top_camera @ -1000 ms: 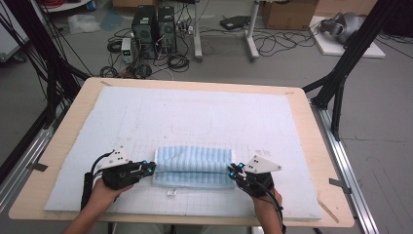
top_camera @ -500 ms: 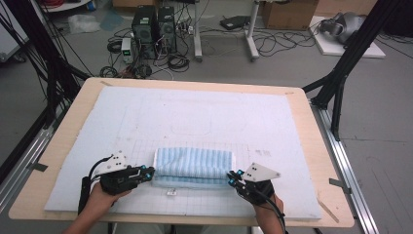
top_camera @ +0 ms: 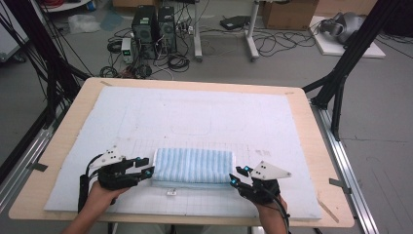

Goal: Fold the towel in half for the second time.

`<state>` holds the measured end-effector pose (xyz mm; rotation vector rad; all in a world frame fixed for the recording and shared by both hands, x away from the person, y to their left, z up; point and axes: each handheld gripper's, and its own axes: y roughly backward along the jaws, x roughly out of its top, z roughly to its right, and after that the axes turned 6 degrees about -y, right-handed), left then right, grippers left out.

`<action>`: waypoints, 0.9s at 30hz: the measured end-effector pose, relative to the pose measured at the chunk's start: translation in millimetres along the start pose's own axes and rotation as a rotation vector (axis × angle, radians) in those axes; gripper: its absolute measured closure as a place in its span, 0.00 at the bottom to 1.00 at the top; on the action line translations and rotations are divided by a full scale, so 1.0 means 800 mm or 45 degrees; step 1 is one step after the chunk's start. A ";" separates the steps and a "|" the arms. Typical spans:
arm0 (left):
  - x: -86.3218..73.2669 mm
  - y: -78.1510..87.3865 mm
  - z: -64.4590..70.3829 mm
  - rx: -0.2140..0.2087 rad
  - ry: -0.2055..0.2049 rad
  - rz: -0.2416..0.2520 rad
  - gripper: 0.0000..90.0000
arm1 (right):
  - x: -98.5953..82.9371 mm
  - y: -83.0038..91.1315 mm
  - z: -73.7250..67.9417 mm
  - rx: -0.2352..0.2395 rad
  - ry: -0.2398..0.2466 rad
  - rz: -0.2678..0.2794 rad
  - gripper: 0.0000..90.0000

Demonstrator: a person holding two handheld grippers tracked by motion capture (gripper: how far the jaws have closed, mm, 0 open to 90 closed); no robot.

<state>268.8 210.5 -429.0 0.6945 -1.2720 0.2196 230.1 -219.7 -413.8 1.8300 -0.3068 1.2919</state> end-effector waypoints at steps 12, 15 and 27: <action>0.001 -0.053 0.001 0.042 -0.064 -0.188 0.63 | 0.020 -0.068 -0.013 -0.069 -0.036 -0.071 0.48; -0.004 -0.056 0.005 0.045 -0.093 -0.240 0.62 | 0.016 -0.082 -0.018 -0.073 0.005 -0.140 0.46; -0.011 -0.050 0.010 0.057 -0.117 -0.285 0.61 | -0.006 -0.075 -0.007 -0.080 0.026 -0.194 0.41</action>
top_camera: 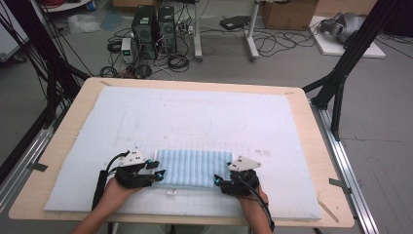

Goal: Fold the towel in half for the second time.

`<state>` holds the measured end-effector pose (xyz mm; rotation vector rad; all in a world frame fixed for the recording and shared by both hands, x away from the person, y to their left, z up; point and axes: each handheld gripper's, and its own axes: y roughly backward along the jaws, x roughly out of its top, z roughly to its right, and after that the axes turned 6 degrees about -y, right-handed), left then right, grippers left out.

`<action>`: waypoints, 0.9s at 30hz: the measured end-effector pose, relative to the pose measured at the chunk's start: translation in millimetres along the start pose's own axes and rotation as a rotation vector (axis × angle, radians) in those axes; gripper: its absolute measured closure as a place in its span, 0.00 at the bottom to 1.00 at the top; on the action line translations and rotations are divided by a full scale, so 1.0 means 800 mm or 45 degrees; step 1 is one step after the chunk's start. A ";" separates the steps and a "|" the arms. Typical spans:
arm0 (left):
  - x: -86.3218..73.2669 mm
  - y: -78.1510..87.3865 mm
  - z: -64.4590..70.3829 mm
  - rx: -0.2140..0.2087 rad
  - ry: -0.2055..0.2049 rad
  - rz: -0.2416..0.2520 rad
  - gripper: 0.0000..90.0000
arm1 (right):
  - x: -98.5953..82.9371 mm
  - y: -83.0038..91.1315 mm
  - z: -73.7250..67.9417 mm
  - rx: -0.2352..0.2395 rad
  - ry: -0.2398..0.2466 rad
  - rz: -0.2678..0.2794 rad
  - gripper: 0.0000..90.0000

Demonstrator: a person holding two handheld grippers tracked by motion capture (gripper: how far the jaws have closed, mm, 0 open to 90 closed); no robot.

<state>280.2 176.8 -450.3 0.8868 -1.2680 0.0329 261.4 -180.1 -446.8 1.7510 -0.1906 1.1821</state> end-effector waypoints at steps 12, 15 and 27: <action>0.004 0.019 -0.019 0.036 0.021 0.181 0.58 | 0.003 0.026 0.014 -0.005 -0.010 0.048 0.37; 0.007 0.032 -0.033 0.056 0.047 0.262 0.53 | 0.008 0.036 0.021 -0.014 -0.016 0.110 0.32; 0.013 0.048 -0.067 0.131 0.111 0.421 0.21 | 0.009 0.058 0.069 -0.133 -0.069 0.189 0.13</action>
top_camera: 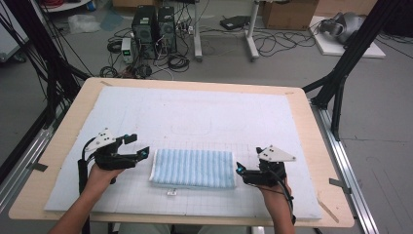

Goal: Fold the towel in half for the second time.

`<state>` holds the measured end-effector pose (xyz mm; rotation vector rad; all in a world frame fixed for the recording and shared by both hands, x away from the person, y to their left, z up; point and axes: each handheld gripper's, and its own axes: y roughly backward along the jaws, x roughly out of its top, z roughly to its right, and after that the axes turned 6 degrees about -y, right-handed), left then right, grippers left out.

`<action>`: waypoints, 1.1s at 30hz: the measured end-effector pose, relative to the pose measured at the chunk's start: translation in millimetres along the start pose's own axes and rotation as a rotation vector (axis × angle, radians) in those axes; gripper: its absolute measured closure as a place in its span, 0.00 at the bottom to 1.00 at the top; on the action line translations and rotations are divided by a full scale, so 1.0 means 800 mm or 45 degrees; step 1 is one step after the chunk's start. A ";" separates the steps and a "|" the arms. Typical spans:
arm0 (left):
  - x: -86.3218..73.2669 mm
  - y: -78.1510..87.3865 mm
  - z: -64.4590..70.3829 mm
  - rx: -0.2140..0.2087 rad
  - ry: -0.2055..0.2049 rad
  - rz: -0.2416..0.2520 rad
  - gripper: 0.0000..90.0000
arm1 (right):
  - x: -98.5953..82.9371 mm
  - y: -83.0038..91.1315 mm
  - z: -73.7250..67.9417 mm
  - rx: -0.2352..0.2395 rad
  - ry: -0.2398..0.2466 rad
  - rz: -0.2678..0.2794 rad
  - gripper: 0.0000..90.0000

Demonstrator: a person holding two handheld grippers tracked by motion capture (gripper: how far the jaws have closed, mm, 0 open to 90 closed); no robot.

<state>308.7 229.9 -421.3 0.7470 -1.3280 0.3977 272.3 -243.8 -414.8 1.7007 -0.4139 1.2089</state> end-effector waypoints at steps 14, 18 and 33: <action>0.003 0.010 -0.004 -0.003 -0.029 0.029 0.21 | -0.008 0.023 0.019 -0.025 -0.041 0.092 0.13; 0.001 0.010 -0.003 -0.002 -0.029 0.023 0.21 | -0.008 0.029 0.019 -0.043 -0.046 0.112 0.13; -0.001 0.010 -0.001 -0.008 -0.037 0.008 0.22 | -0.009 0.032 0.022 -0.067 -0.065 0.122 0.13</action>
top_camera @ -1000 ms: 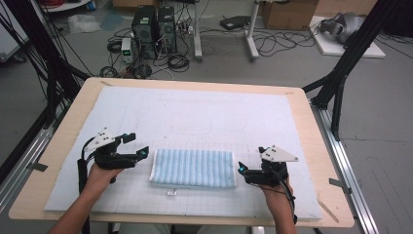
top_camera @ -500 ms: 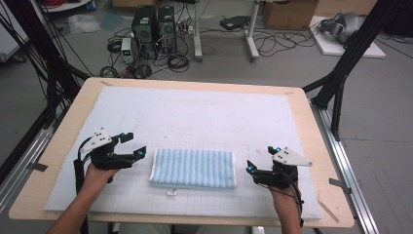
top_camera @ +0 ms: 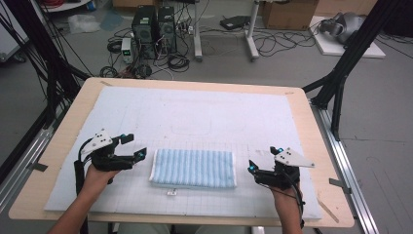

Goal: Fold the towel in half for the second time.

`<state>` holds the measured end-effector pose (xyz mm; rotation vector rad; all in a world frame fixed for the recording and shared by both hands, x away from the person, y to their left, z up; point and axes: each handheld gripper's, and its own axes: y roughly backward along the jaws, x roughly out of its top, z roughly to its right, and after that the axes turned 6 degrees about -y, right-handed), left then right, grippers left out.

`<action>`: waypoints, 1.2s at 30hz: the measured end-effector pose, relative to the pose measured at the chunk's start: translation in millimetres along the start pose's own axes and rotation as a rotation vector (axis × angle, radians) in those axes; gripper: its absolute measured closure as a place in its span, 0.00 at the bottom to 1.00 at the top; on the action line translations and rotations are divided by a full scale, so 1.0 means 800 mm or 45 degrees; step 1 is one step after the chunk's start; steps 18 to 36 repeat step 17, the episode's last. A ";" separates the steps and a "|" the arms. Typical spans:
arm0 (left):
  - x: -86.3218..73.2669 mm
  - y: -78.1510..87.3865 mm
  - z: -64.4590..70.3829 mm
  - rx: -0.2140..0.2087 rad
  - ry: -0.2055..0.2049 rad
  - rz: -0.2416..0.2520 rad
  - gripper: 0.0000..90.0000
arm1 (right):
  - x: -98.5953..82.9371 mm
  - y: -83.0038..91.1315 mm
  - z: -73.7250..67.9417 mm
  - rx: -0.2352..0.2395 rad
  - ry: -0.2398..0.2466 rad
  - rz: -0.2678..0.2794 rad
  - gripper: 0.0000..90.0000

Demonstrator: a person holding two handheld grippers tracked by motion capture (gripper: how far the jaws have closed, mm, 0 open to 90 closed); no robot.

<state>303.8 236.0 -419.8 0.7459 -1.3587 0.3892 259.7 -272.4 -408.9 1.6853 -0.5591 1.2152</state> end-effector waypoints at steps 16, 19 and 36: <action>-0.002 -0.002 0.000 -0.002 0.007 0.001 0.23 | -0.001 0.000 0.002 0.000 -0.016 -0.005 0.13; -0.001 -0.002 0.000 -0.002 0.007 0.001 0.23 | -0.001 -0.001 0.002 0.000 -0.013 -0.005 0.13; -0.001 -0.002 0.000 -0.002 0.007 0.001 0.23 | -0.001 -0.001 0.002 0.000 -0.013 -0.005 0.13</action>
